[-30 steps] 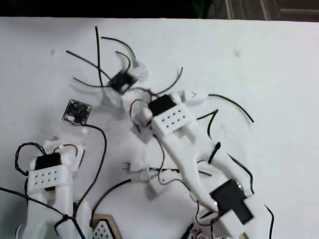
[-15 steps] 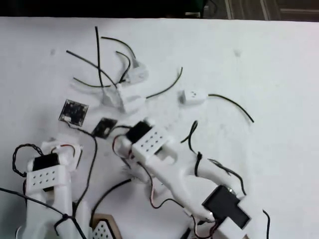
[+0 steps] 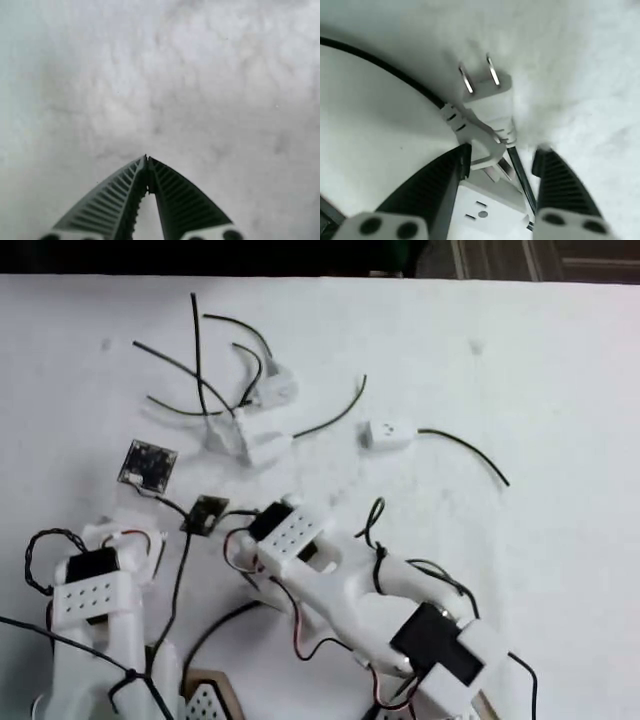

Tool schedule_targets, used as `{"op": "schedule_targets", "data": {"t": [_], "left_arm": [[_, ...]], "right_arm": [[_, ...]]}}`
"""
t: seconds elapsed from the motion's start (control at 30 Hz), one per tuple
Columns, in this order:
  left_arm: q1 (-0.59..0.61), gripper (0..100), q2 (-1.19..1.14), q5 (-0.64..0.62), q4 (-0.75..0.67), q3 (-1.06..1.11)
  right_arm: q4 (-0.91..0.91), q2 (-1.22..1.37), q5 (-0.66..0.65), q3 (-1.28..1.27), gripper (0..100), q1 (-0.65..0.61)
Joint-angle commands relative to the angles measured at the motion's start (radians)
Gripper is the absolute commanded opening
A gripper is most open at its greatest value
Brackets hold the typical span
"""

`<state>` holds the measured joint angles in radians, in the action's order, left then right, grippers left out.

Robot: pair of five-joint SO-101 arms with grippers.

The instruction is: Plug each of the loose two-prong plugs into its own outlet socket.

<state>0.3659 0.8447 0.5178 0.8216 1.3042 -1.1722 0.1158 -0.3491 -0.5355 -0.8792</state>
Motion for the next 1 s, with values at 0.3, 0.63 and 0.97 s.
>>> {"op": "schedule_targets", "data": {"t": [0.3, 0.63, 0.97], "left_arm": [[0.010, 2, 0.025, 0.009, -0.023, -0.006], [0.010, 2, 0.025, 0.009, -0.023, -0.006], [0.010, 2, 0.025, 0.009, -0.023, -0.006]], "right_arm": [[-0.045, 0.025, -0.005, 0.005, 22.2, -0.028], [-0.041, 0.019, -0.009, 0.012, 0.9, -0.091], [-0.085, -0.174, -0.083, 0.023, 1.7, 0.025]]}}
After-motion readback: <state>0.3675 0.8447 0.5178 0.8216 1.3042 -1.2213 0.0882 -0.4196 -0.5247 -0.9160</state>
